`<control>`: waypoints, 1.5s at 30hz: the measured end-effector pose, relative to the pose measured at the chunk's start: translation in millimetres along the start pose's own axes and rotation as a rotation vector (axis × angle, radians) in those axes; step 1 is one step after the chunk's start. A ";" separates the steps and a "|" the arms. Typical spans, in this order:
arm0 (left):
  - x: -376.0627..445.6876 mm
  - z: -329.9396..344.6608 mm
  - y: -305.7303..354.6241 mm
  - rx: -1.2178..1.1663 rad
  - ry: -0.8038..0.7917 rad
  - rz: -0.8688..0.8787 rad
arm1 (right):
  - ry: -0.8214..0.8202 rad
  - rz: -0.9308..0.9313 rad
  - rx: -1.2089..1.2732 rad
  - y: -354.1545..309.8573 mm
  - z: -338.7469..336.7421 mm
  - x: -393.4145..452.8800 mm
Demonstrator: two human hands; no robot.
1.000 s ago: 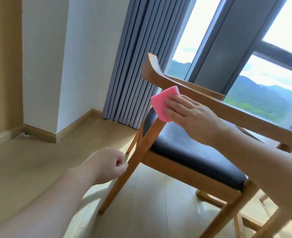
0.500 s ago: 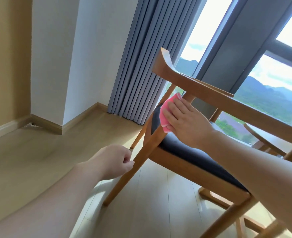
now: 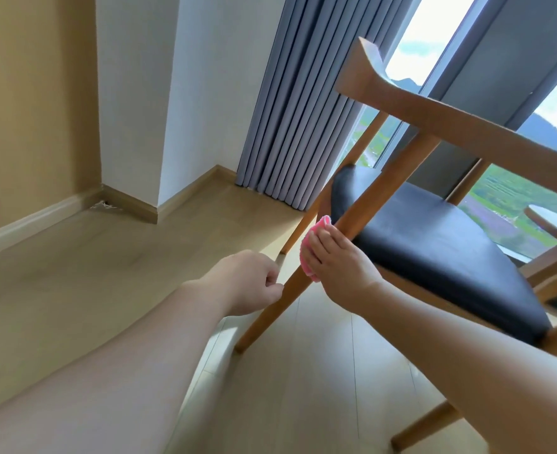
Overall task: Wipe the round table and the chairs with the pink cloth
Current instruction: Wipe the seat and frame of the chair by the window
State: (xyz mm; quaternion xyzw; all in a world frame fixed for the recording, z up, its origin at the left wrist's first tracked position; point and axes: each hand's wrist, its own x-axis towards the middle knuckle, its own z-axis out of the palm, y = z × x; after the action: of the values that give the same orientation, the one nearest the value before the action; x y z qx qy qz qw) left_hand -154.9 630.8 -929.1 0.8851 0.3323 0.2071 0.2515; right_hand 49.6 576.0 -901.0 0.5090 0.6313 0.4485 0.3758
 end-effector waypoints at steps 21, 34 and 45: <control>26.2 0.7 22.4 -0.088 0.134 0.135 | 0.063 0.035 -0.119 144.0 -31.3 -17.8; 40.2 11.5 31.4 -0.125 0.138 0.157 | 0.085 0.088 -0.051 163.6 -29.2 -29.9; 28.7 1.1 4.7 -0.205 0.082 -0.068 | 0.002 -0.014 0.112 14.3 -8.1 -6.9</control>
State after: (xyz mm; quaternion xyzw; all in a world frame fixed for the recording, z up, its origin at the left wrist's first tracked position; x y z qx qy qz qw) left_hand -132.1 647.2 -921.5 0.8336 0.3494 0.2676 0.3339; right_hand 47.9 568.9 -884.8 0.5243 0.6595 0.4104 0.3490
